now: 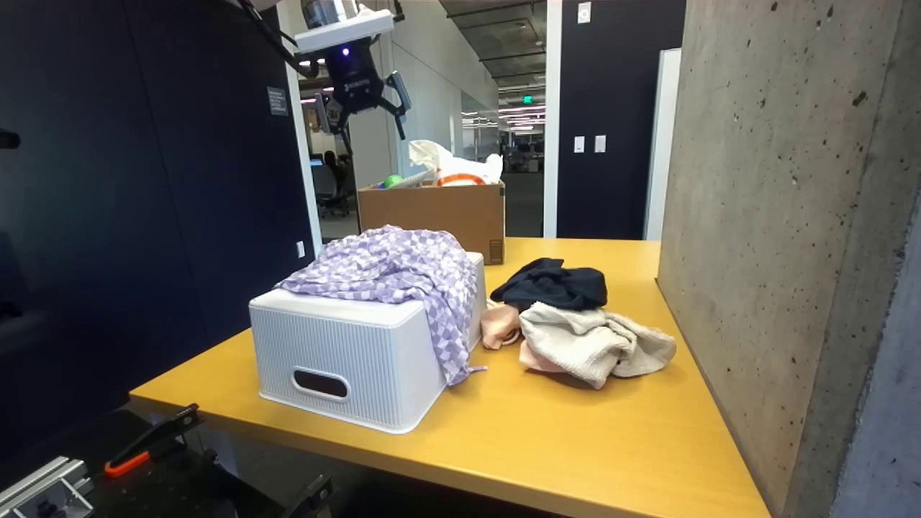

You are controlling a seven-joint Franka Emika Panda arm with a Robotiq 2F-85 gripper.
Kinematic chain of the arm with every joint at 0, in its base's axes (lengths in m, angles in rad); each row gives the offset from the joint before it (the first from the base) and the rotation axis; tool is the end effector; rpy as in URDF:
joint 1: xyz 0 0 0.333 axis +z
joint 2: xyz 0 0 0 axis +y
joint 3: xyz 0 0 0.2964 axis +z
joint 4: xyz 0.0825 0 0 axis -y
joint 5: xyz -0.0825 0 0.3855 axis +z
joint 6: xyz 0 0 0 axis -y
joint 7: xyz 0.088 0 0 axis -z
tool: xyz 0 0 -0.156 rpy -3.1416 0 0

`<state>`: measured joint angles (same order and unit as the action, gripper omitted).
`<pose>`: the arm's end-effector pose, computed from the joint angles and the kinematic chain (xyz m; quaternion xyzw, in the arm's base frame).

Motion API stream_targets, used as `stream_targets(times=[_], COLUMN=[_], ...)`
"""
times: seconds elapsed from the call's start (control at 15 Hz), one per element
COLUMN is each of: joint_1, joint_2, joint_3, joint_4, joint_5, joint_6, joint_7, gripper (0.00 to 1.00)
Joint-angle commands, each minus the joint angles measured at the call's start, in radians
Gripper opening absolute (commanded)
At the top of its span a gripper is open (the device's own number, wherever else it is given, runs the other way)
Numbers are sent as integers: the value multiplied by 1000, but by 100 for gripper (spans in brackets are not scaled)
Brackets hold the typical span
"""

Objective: Put the purple cloth on the white basket

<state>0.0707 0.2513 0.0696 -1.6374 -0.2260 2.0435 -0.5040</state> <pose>0.6543 0.0671 0.4193 0.9273 0.3534 0.0588 0.1080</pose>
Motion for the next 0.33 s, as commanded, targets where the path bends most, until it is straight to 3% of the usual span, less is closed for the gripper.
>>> stream_targets(times=[0.0,0.27], joint_1=[-12,-18], joint_2=[-76,-114], joint_3=[22,18], joint_4=[-144,-237], joint_5=[64,112], joint_6=[32,38], joint_7=[17,34], gripper=[100,100])
